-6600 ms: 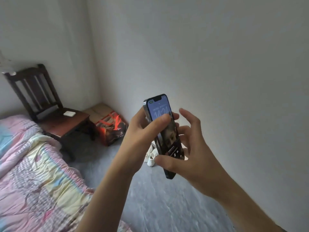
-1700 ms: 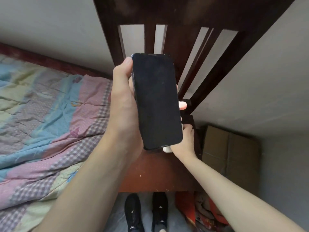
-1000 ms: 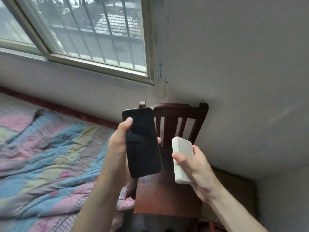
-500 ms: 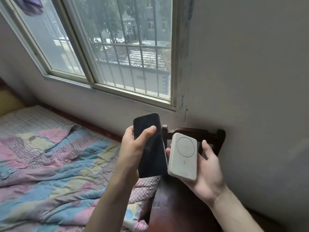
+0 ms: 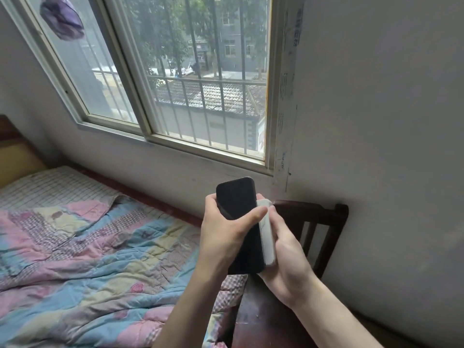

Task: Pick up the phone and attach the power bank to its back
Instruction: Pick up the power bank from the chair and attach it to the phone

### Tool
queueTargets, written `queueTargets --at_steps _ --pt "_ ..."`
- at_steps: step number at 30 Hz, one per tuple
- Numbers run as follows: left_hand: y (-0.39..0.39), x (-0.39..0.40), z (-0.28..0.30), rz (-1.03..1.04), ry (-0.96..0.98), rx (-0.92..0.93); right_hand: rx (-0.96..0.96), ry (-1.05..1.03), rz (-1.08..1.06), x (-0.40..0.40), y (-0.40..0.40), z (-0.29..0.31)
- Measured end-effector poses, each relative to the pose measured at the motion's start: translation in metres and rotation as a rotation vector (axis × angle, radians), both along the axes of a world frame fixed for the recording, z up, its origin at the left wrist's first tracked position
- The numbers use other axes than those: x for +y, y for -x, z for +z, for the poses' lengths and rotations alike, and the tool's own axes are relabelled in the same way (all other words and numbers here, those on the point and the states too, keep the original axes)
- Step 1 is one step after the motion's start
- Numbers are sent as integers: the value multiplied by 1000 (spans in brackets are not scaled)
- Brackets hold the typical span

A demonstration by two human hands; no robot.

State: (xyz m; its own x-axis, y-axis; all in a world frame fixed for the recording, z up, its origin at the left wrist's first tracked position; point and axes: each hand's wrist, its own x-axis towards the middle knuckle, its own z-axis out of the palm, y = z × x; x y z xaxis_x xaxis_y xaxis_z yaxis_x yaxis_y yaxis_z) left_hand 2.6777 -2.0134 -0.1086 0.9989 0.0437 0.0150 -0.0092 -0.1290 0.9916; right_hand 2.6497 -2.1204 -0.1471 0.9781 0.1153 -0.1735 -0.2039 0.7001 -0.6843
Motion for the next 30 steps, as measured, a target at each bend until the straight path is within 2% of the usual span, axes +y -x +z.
queueTargets --at_steps 5,15,22,30 --pt "1 4 0 59 -40 -64 12 13 -24 17 -4 3" --pt "-3 10 9 20 -208 -94 12 4 -23 29 0 9" --pt "-12 18 10 -48 -123 -44 23 11 -58 37 -1 14" --pt "-16 33 5 -53 12 0 37 162 -116 51 -3 18"
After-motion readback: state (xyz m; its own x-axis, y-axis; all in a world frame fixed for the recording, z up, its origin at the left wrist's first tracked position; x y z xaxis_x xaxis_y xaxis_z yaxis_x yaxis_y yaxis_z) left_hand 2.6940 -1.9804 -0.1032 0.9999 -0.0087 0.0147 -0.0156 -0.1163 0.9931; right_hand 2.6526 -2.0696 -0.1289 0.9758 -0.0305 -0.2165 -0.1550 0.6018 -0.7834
